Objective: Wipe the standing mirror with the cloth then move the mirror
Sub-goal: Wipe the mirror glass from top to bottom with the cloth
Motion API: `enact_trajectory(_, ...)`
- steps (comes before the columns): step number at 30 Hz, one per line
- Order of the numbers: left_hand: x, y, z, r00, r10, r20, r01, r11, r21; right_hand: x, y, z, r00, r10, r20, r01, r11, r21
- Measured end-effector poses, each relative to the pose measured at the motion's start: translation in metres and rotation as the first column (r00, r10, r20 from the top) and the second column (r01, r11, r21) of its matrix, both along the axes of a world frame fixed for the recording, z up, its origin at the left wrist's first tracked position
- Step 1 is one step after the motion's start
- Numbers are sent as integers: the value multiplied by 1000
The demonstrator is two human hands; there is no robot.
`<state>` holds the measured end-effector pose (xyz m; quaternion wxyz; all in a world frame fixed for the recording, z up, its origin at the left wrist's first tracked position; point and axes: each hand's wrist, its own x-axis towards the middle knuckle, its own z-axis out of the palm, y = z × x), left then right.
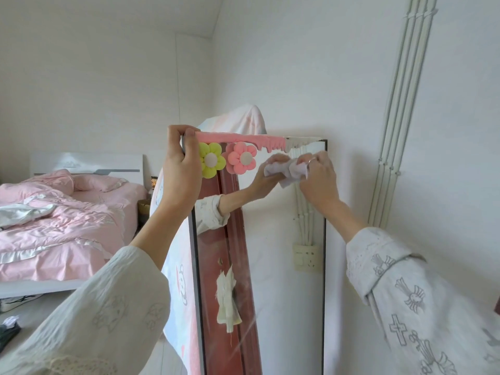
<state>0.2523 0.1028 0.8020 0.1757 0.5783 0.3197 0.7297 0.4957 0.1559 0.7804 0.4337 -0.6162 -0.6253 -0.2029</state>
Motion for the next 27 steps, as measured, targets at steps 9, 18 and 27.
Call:
enact_trajectory(9,3,-4,-1,999,45,9,-45,998,47,30,-40,-78,981,112,157,2,808,-589)
enact_trajectory(18,5,-6,0,998,67,17,-68,997,30,41,-8,41,984,-99,-149,105,994,30)
enact_trajectory(27,7,-3,0,996,34,82,-37,999,31,18,10,-31,992,-46,-117,50,998,36)
